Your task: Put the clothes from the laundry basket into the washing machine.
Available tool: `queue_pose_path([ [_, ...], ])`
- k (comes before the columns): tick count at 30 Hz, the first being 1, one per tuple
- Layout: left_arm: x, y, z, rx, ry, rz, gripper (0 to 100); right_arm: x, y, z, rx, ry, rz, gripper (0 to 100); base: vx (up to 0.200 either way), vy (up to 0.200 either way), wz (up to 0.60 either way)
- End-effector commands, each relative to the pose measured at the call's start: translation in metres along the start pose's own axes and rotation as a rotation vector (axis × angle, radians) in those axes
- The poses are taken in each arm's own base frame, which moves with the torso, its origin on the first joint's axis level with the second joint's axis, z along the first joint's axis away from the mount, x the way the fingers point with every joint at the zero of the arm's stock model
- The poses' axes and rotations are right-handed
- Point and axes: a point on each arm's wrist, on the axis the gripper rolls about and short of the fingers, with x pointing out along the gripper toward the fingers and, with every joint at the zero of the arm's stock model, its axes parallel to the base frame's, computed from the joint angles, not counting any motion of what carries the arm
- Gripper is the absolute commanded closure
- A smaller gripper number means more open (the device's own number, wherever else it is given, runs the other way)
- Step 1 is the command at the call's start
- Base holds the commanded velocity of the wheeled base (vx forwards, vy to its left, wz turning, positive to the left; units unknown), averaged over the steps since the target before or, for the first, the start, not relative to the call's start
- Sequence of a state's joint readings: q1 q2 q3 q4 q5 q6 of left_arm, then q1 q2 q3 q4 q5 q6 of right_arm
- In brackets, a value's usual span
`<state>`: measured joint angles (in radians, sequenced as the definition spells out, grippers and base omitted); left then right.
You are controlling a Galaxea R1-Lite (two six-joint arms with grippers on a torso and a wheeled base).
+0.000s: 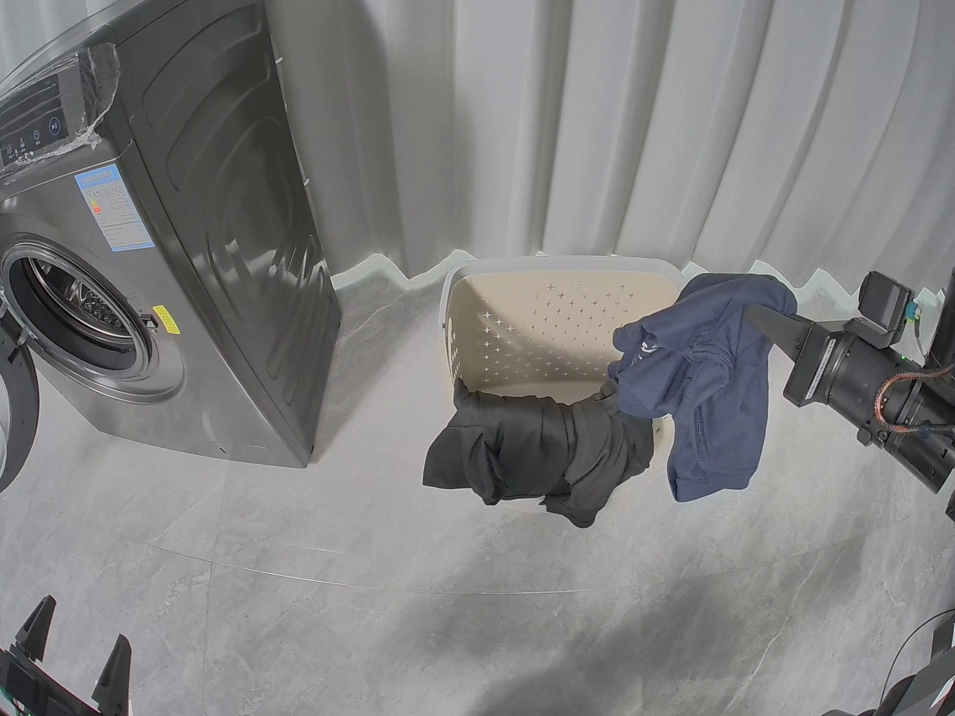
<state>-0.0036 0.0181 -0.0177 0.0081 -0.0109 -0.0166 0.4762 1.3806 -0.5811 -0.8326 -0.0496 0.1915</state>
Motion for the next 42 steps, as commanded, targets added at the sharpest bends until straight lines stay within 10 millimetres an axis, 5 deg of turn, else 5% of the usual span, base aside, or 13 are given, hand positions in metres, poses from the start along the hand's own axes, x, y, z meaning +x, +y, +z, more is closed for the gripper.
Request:
queue_pose_path([
  [1,-0.0002,0.0001,-0.0044,0.000,-0.002,0.001,0,0.0004,0.0013,0.0000,0.000,0.000,0.006,100,0.000,0.200,0.00],
  [33,-0.0002,0.0001,-0.0044,0.000,-0.002,0.001,0,0.0082,0.0054,0.0039,0.002,-0.049,0.031,100,0.000,0.200,0.00],
  [42,-0.0002,0.0000,-0.0044,0.000,-0.002,-0.001,0,0.0084,0.0063,0.0064,0.005,-0.060,0.035,100,-0.067,0.000,0.00],
])
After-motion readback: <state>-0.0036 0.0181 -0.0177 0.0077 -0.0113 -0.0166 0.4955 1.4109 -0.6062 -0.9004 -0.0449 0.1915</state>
